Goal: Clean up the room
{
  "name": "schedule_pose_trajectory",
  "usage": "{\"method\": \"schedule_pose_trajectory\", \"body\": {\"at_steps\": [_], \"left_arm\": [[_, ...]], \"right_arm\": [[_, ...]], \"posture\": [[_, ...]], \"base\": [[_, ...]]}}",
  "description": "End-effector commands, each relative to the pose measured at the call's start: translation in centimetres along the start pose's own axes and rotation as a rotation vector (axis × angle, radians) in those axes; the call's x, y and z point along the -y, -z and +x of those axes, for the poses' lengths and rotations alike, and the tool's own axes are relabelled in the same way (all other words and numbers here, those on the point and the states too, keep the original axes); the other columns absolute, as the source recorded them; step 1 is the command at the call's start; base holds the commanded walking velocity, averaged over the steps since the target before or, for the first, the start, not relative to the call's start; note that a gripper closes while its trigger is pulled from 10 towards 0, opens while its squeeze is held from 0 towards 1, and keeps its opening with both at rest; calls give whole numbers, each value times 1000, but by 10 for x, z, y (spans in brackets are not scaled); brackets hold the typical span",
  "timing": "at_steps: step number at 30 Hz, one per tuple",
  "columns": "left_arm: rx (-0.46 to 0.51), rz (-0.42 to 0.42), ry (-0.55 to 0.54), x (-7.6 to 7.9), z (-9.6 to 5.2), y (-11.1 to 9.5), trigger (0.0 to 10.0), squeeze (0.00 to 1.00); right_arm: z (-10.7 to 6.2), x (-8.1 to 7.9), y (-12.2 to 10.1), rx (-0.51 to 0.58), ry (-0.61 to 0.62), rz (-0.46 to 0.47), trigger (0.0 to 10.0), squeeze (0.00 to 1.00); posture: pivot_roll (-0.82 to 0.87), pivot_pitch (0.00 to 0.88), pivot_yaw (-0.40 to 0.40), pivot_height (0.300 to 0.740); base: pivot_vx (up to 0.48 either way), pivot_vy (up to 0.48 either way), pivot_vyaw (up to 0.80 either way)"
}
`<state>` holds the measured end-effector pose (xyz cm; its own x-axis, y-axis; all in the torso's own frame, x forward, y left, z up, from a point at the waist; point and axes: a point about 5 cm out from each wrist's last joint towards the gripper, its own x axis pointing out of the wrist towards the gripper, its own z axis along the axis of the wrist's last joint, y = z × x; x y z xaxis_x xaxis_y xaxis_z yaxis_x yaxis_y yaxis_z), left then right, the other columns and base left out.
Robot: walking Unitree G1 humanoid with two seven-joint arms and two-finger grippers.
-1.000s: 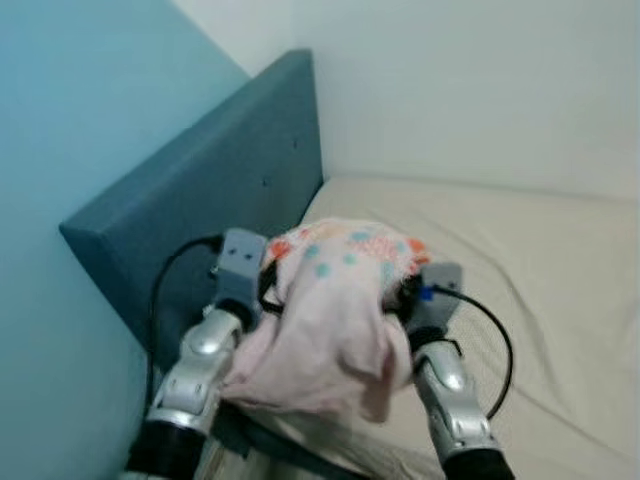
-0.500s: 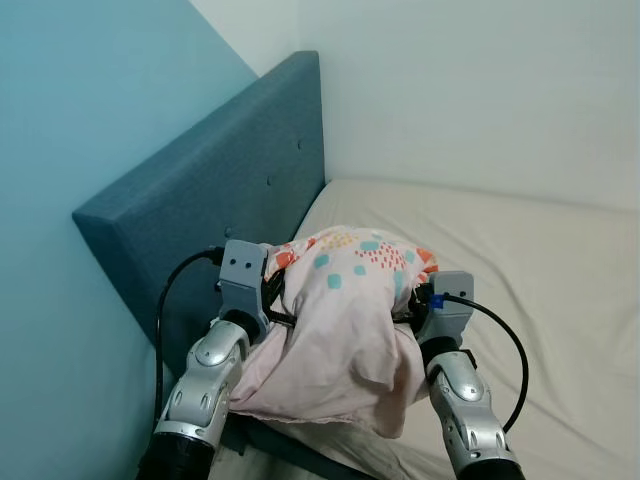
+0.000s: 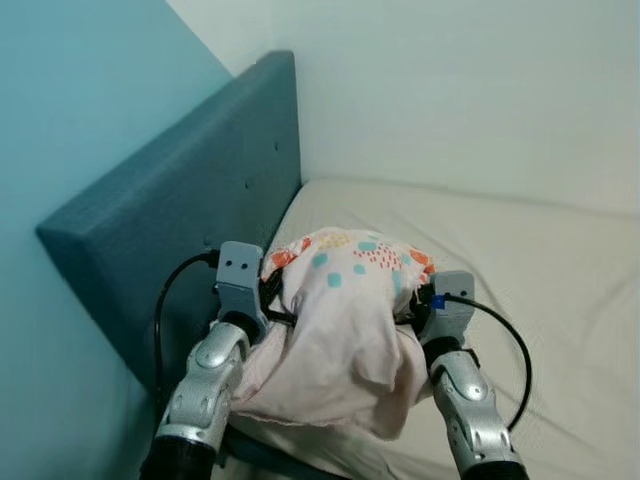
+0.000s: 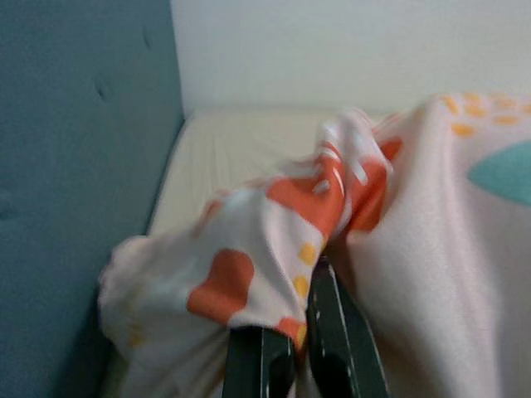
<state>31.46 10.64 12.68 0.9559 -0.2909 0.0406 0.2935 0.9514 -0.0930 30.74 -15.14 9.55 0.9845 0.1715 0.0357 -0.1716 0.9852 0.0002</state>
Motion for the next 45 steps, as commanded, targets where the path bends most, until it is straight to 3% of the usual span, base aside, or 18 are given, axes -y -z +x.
{"method": "schedule_pose_trajectory", "body": {"at_steps": [1,19,23,28,29,30,32,33,34,36,41,45], "left_arm": [[89,3,43,10,3,-17,10000,0],[99,-7,1,4,1,-18,10000,0],[92,23,-2,4,2,-17,10000,0],[75,84,13,5,11,-16,10000,0],[94,107,41,8,19,-20,10000,0],[130,134,71,10,31,-32,10000,0],[157,153,90,12,39,-41,10000,0],[197,156,98,11,49,-56,10000,0],[197,156,98,11,49,-56,10000,0],[251,143,101,10,58,-77,10000,0],[281,144,123,14,55,-80,10000,0],[283,181,140,16,50,-70,10000,0]], "right_arm": [[2,-4,-6,21,-29,-11,10000,0],[3,-5,-6,10,-43,-13,10000,0],[3,-6,-5,6,-43,-23,10000,0],[10,-2,4,-72,-39,-89,10000,0],[16,2,3,-81,-33,-106,10000,0],[27,8,-5,-66,-10,-115,10000,0],[34,11,-12,-49,6,-117,10000,0],[43,14,-27,-5,22,-120,10000,0],[43,14,-27,-5,22,-120,10000,0],[54,14,-47,61,32,-112,10000,0],[53,11,-52,108,50,-97,10000,0],[49,6,-43,107,49,-89,10000,0]], "posture": [[-11,0,14,740],[-5,0,7,740],[-1,0,8,740],[4,0,12,740],[10,9,14,740],[14,16,16,740],[15,19,17,740],[17,25,25,740],[17,25,25,740],[17,26,26,740],[23,37,31,720],[26,43,28,700]], "base": [[0,0,0],[105,0,0],[0,0,0],[0,0,0],[0,0,0],[0,0,0],[0,0,0],[0,0,0],[0,0,0],[0,0,0],[0,0,0],[0,0,0]]}}
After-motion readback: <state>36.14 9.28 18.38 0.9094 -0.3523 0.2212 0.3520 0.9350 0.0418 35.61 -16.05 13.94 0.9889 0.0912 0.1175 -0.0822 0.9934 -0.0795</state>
